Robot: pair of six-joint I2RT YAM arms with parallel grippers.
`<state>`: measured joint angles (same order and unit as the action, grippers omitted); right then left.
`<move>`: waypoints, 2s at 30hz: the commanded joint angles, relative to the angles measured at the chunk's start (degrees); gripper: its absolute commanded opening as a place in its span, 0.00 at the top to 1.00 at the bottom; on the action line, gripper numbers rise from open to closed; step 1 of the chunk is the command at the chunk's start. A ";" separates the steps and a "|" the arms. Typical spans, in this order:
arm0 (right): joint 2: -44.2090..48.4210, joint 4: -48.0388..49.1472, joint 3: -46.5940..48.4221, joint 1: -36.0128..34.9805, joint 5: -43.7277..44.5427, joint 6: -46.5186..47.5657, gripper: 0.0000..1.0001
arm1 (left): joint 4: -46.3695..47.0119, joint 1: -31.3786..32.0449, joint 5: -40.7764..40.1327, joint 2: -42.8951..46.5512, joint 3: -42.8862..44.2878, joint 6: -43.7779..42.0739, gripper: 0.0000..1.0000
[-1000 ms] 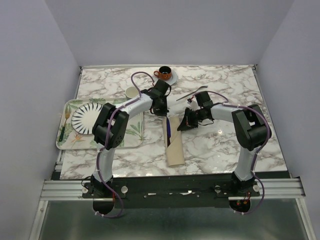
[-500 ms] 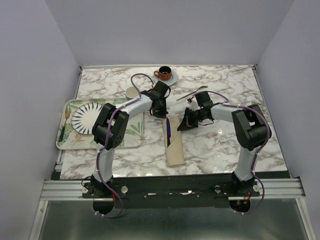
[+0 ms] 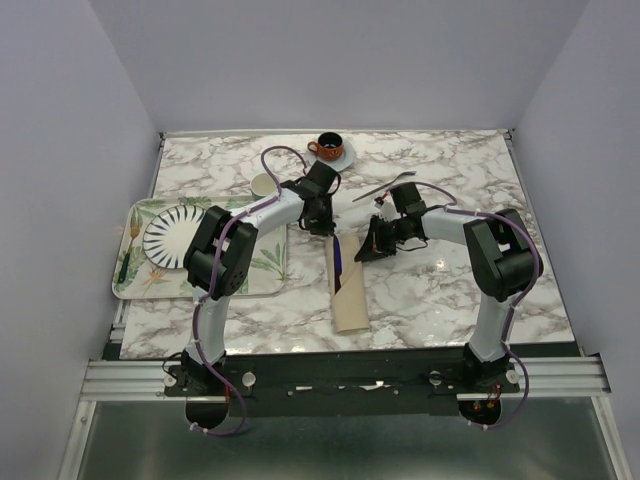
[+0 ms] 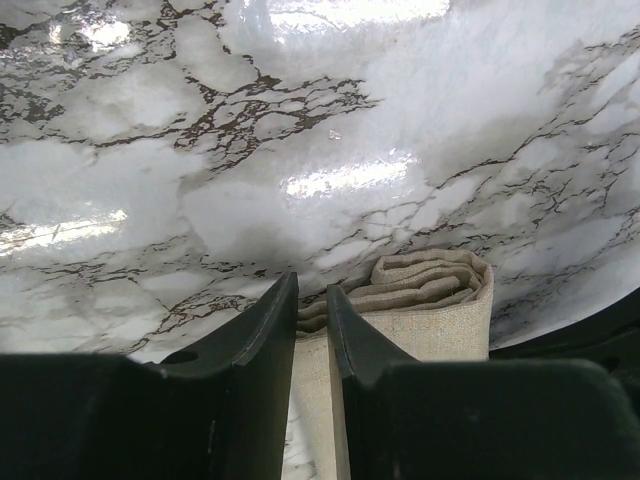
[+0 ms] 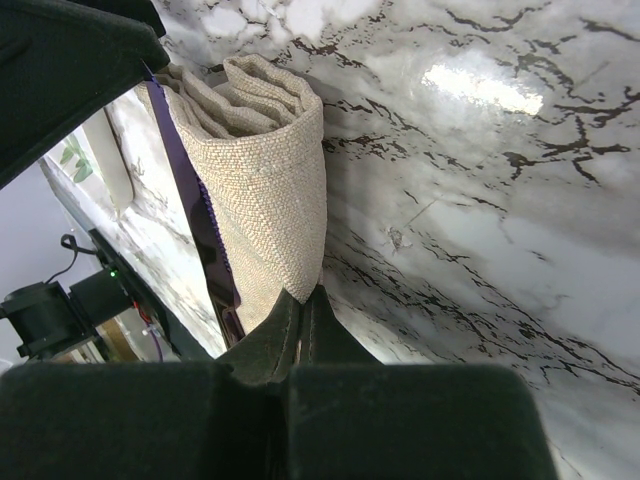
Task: Fold the napkin into a case and place the utensils inside
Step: Insert the knife into the folded napkin.
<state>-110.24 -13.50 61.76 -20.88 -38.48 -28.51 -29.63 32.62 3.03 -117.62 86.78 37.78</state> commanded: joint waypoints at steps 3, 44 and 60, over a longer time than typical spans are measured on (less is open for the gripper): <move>0.37 0.23 0.29 0.23 1.21 -0.14 0.99 | 1.33 -0.36 -1.97 1.08 2.07 0.89 0.68; -0.68 -0.13 1.00 0.23 1.56 -0.14 0.99 | 1.59 1.04 -0.04 2.31 0.14 2.21 0.84; -1.03 -0.04 1.52 0.23 1.92 -0.40 1.00 | 0.01 2.53 1.28 5.65 -2.58 3.62 0.88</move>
<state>-110.26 -13.50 61.78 -20.88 -38.41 -28.51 -28.69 34.13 3.31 -114.89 86.26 40.60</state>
